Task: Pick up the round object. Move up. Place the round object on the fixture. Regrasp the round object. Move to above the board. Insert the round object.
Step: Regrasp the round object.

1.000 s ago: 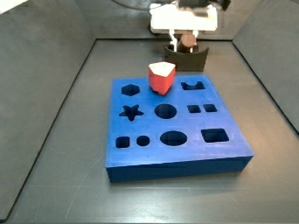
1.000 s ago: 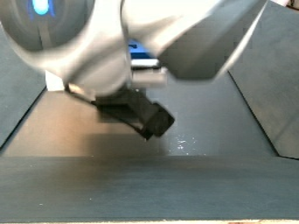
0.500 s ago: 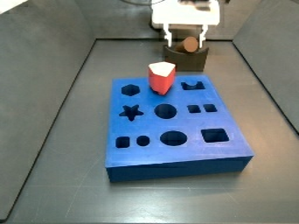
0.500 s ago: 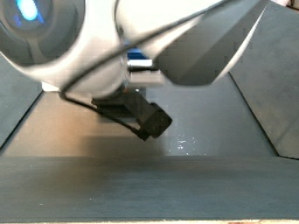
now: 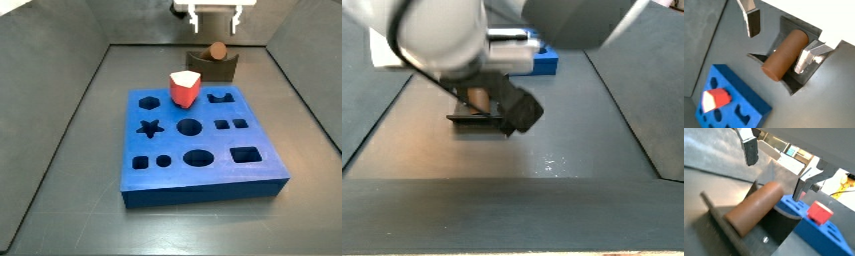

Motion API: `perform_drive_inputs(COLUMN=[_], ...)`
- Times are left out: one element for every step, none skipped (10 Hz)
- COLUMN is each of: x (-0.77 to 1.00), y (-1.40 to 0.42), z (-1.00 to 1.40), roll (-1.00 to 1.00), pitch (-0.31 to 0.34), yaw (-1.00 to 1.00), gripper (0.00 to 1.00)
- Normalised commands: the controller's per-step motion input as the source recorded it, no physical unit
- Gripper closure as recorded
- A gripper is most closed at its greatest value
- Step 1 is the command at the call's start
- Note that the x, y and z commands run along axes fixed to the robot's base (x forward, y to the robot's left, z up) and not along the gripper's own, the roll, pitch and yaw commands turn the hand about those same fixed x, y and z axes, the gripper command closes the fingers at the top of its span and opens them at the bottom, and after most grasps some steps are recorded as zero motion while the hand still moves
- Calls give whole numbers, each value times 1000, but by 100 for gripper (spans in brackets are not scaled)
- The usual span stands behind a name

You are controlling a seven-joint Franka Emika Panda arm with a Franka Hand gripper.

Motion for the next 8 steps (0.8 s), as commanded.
perform_drive_inputs(x=[-32, -29, -90, -88, -119, -140, -124, -80], y=[7, 5, -1000, -1000, -1000, -1000, -903, -689], z=[415, 179, 855, 838, 835, 781, 626, 337], roll=[52, 63, 1000, 1000, 1000, 1000, 1000, 1000], pitch=[125, 142, 62, 61, 49, 41, 36, 34], yaw=[20, -1, 9, 8, 8, 7, 7, 6], gripper=[0, 0, 0, 0, 0, 0, 0, 0])
